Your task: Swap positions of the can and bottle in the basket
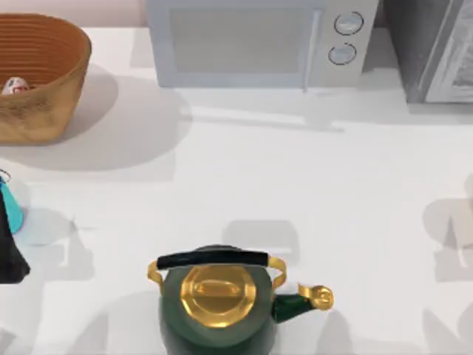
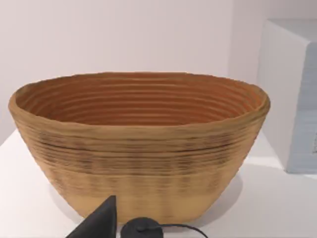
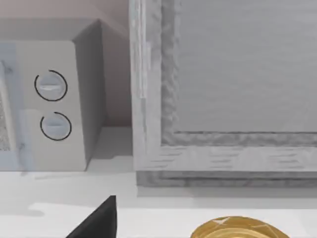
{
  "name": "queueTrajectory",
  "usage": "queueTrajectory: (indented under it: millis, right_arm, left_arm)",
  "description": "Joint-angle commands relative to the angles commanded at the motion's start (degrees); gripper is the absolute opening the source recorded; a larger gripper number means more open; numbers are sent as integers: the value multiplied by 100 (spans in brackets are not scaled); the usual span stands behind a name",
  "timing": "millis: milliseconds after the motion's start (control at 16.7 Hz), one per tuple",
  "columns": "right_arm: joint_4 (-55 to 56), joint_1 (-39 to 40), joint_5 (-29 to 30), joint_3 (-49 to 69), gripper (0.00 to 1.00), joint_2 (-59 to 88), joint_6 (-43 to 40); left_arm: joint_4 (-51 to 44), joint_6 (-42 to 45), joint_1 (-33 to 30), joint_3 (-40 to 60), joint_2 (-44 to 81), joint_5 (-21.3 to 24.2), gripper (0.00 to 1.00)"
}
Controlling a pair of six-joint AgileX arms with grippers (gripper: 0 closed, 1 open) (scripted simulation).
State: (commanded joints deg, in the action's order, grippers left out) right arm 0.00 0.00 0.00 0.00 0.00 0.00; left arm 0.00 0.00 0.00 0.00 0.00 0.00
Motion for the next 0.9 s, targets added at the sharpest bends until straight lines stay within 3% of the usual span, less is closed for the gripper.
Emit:
queueTrajectory:
  millis: [240,420,900]
  right_arm:
    - [0,0,0,0,100,0,0]
    - [0,0,0,0,100,0,0]
    - [0,0,0,0,100,0,0]
  left_arm:
    - [-86,-6,16,152,155,-4,100]
    - [-448,-15,66,808,806,-6,100]
    - [-2418,67,226,4460,4335,100,100]
